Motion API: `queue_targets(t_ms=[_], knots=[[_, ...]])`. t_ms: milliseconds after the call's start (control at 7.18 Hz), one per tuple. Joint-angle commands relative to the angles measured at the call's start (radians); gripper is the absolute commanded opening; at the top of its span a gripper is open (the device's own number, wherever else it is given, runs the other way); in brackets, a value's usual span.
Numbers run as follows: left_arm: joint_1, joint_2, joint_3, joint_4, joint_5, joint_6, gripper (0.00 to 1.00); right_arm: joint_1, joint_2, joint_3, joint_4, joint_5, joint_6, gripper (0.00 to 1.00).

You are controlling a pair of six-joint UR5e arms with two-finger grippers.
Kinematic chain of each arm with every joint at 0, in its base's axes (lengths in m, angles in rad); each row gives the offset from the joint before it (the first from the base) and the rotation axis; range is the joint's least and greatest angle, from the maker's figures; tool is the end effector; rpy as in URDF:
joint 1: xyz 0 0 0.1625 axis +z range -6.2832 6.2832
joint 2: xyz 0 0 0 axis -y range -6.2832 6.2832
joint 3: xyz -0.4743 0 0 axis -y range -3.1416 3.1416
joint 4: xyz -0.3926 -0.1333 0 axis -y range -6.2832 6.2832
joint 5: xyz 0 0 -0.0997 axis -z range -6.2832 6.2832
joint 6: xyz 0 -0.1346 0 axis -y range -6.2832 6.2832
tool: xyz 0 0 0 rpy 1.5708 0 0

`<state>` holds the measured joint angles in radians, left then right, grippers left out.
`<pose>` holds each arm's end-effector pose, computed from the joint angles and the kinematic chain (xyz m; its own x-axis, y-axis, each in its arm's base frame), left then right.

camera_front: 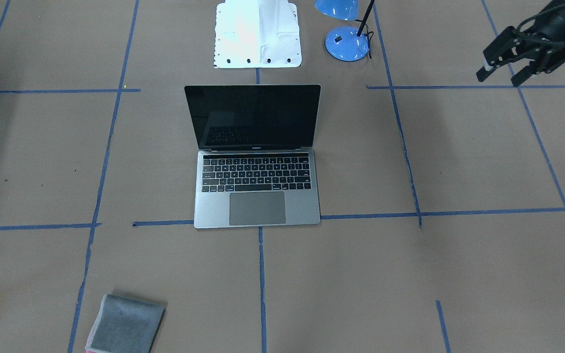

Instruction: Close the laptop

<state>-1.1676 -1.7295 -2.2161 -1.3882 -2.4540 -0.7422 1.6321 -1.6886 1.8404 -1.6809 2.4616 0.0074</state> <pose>0.1607 -0.4513 0.3595 0.5158 -0.0170 -0.8566 0.0402 0.9992 0.0044 0.0553 -0.4329 0.6545 0.6291 0.0136 0.7772 -0.0659 0.9972 0.0359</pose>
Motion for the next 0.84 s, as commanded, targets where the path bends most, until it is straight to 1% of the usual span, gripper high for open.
queue_targets(t_ms=[0,139,279,418,557,697], knots=[[0.125,-0.14,-0.014,0.0,0.006,-0.22,0.26,-0.002,-0.028,0.119,-0.002,0.01,0.113,0.93],[0.184,-0.189,-0.014,0.0,0.029,-0.28,0.06,-0.014,-0.045,0.169,-0.003,0.019,0.161,0.91],[0.25,-0.224,-0.014,0.0,0.086,-0.331,0.0,-0.035,-0.051,0.203,-0.003,0.04,0.21,0.81],[0.32,-0.263,-0.013,0.0,0.139,-0.406,0.0,-0.085,-0.052,0.265,-0.003,0.049,0.28,0.59],[0.375,-0.292,-0.013,-0.002,0.188,-0.455,0.0,-0.156,-0.052,0.349,0.0,0.043,0.352,0.41],[0.416,-0.307,-0.013,-0.002,0.21,-0.495,0.0,-0.26,-0.048,0.421,0.003,0.031,0.444,0.37]])
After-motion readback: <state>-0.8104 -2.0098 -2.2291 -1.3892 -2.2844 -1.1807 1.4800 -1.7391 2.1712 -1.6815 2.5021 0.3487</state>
